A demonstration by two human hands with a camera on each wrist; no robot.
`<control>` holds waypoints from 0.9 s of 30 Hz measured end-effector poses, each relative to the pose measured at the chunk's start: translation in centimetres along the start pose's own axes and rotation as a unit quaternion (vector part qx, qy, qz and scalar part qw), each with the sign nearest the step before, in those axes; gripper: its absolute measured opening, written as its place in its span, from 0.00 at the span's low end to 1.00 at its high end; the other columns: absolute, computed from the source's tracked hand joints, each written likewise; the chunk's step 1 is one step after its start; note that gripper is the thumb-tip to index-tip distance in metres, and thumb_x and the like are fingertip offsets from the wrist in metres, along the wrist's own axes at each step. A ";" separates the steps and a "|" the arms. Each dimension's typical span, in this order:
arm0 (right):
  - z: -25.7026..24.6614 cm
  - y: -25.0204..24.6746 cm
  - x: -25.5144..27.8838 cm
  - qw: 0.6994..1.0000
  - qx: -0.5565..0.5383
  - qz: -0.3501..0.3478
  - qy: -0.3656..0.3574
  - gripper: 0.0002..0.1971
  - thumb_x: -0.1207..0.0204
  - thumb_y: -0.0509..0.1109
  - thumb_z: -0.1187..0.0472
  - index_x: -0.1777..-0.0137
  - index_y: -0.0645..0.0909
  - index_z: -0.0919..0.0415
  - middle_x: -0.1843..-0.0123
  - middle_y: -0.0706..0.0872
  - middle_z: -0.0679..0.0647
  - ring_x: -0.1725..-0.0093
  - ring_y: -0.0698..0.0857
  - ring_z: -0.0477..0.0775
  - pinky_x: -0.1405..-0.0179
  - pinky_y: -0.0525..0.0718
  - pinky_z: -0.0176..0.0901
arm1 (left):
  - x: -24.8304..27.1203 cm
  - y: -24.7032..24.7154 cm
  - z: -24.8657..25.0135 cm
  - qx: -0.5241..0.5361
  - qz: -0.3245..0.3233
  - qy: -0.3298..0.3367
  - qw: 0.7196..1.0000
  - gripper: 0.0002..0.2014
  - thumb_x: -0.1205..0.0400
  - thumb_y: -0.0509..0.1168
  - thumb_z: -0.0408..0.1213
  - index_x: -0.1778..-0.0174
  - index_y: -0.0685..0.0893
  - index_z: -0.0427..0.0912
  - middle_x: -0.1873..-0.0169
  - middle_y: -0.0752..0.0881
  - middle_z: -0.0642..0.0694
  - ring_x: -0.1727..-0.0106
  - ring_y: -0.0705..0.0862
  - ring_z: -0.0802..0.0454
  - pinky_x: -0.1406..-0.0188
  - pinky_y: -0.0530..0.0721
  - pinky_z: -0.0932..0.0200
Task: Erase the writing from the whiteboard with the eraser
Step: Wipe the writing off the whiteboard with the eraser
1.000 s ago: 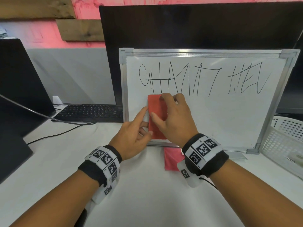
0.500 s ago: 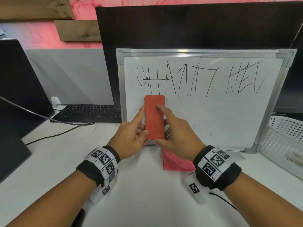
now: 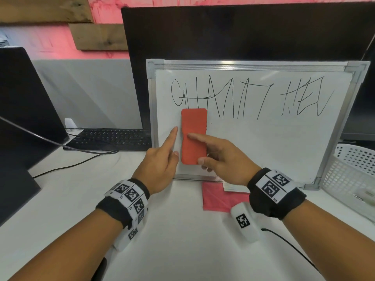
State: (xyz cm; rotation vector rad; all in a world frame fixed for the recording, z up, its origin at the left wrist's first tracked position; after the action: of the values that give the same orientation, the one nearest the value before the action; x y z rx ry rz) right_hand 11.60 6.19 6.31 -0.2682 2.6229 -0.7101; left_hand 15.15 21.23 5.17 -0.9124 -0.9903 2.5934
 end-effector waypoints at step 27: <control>1.3 -2.2 1.5 0.994 -0.072 -0.020 0.084 0.28 0.15 0.65 0.74 0.24 0.80 0.42 0.59 0.89 0.52 0.62 0.87 0.53 0.48 0.91 0.49 | -0.4 1.2 0.3 -0.054 -0.020 0.033 0.998 0.24 0.14 0.60 0.37 0.22 0.66 0.55 0.77 0.83 0.48 0.74 0.80 0.49 0.66 0.86 0.44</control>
State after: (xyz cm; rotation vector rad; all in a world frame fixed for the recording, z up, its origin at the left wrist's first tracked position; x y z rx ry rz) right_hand 11.00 3.33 5.89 -0.3146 2.8418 -0.5798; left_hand 15.30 20.06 4.71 -0.9862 -1.1284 2.4813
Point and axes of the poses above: each hand's wrist, its own x-axis away from the middle knuckle, its own y-axis out of the palm, z = x × y, the point moved 10 cm from there along -x, towards the middle knuckle
